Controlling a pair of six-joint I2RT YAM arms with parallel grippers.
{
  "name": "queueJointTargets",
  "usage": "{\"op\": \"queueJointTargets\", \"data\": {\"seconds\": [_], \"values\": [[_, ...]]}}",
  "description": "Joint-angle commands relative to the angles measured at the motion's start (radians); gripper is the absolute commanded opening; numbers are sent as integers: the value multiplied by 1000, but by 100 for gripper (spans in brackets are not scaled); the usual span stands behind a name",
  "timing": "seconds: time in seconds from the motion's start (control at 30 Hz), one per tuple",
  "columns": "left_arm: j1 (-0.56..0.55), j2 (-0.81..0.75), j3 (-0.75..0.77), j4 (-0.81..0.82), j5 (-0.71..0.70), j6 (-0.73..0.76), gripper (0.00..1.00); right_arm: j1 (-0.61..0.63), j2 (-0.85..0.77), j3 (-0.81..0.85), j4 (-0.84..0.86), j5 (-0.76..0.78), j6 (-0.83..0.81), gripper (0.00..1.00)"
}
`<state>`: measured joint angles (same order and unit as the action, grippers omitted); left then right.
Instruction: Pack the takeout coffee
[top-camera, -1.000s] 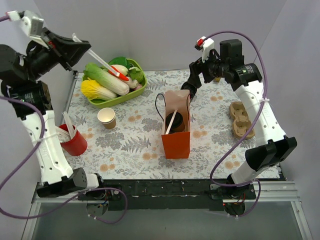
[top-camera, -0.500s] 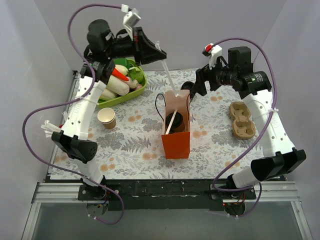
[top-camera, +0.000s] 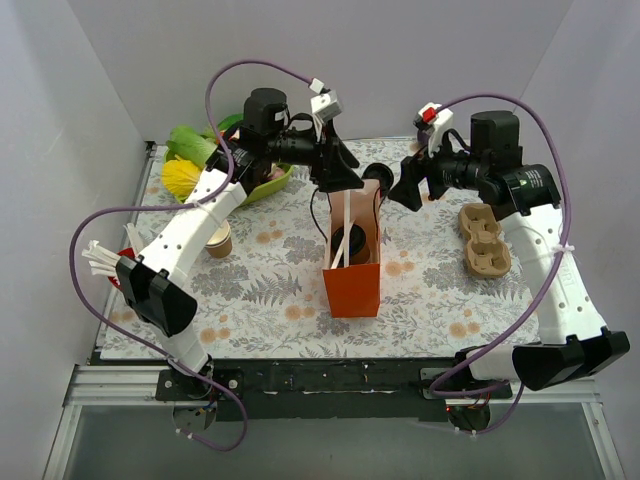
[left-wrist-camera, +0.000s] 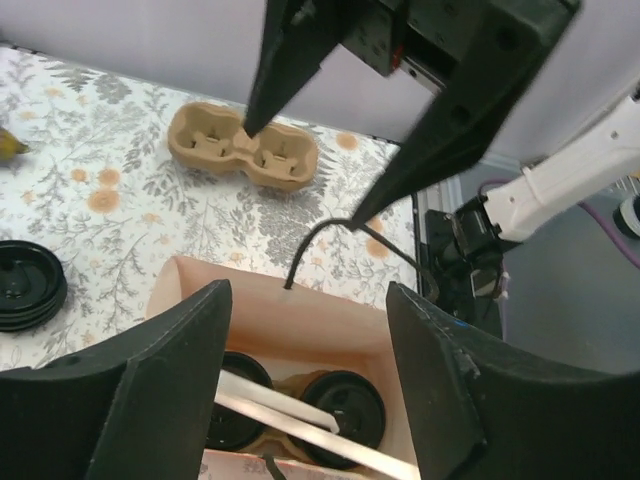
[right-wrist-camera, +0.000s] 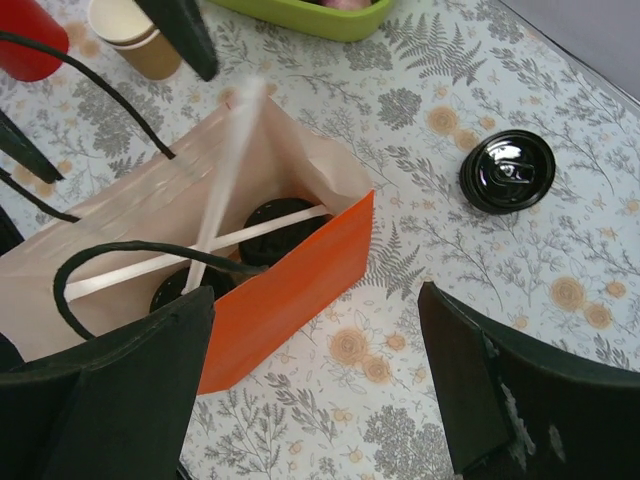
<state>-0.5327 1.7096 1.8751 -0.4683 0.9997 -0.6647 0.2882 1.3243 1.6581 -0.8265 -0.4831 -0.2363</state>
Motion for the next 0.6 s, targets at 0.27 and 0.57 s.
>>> {"op": "queueJointTargets", "data": {"seconds": [0.27, 0.57], "values": [[51, 64, 208, 45, -320, -16, 68, -1, 137, 90, -6, -102, 81, 90], [115, 16, 62, 16, -412, -79, 72, -1, 291, 210, -54, -43, 131, 91]]}}
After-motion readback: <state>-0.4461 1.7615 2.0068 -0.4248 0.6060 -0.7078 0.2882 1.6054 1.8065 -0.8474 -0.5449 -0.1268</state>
